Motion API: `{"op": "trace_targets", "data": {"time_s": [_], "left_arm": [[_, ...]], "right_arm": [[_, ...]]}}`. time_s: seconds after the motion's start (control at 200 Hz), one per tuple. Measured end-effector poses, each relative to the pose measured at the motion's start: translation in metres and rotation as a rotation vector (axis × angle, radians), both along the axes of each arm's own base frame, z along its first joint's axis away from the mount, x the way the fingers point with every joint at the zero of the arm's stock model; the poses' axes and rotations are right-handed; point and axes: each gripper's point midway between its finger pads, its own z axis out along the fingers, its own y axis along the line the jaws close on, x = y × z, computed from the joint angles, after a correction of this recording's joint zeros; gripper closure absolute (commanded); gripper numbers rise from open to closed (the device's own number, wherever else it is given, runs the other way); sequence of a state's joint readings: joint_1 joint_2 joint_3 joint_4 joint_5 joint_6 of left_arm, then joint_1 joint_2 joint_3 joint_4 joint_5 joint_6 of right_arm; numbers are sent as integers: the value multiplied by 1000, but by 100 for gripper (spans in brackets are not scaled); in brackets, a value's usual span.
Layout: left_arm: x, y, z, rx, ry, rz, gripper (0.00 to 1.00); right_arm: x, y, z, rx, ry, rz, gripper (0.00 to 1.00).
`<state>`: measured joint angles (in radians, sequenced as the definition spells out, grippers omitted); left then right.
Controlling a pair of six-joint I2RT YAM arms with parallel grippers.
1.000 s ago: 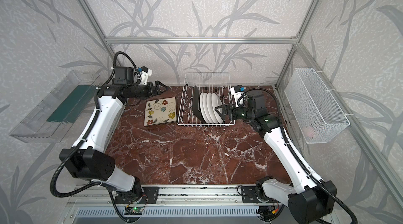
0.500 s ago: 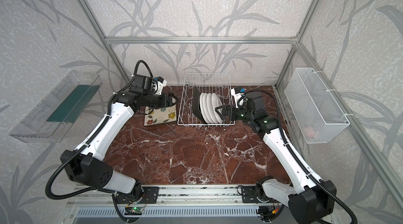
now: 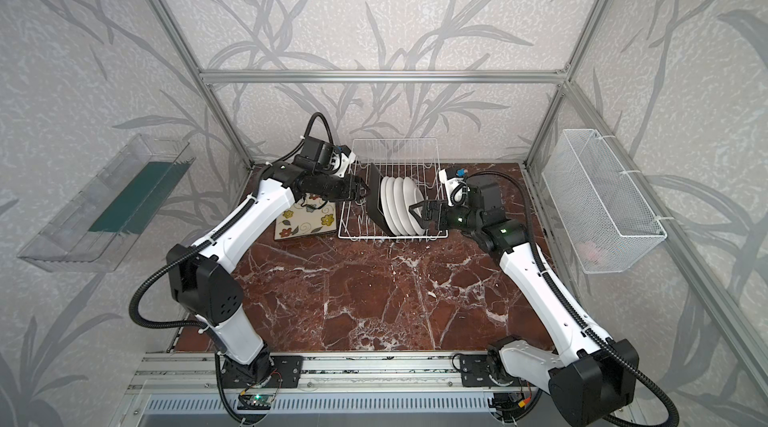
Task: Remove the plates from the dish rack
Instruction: 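Raise the left gripper and move it over the rack toward the dark square plate, then close the left gripper on the dark square plate's top edge in the rack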
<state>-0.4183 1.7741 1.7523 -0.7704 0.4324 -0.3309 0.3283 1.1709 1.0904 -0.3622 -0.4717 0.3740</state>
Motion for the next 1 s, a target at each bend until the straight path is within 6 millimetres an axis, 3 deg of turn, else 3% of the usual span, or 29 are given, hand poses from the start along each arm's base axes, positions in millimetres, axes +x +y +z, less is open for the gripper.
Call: {"op": "trace_targets", "data": {"time_s": [0.245, 0.45, 1.0], "left_arm": [[20, -17, -13, 81, 14, -25, 50], [23, -16, -41, 140, 82, -13, 61], [27, -29, -54, 109, 142, -29, 62]], "right_arm": [[0, 0, 0, -2, -1, 1, 1], [0, 0, 0, -6, -5, 4, 1], [0, 0, 0, -17, -18, 13, 1]]}}
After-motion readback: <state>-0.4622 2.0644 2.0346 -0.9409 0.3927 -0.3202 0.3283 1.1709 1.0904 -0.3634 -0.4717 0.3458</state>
